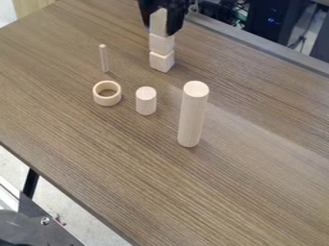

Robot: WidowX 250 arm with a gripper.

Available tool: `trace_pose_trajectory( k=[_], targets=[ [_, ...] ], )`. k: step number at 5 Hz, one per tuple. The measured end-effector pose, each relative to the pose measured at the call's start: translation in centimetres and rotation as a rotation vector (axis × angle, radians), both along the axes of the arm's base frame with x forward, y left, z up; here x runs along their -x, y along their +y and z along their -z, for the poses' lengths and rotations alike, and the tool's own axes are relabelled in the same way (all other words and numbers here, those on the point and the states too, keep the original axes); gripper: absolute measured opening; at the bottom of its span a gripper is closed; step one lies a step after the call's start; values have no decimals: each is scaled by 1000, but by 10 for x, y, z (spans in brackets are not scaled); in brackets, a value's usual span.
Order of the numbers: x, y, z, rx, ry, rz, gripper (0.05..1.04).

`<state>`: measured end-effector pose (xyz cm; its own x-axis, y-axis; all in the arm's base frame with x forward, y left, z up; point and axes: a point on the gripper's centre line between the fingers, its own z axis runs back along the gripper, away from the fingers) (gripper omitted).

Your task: Put the remaining cube on top of the tower

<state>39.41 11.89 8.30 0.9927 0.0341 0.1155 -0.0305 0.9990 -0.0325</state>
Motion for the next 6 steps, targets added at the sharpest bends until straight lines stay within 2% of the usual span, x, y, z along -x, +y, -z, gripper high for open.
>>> trace_pose_trajectory(
  k=[1, 3, 5, 6],
  targets=[
    [0, -1, 1, 6, 0, -12, 1007],
    [2, -3, 3, 12, 10, -38, 999],
    [-3, -11, -28, 31, -61, -47, 999],
    [-1, -12, -45, 22, -88, -59, 999]
  ],
)
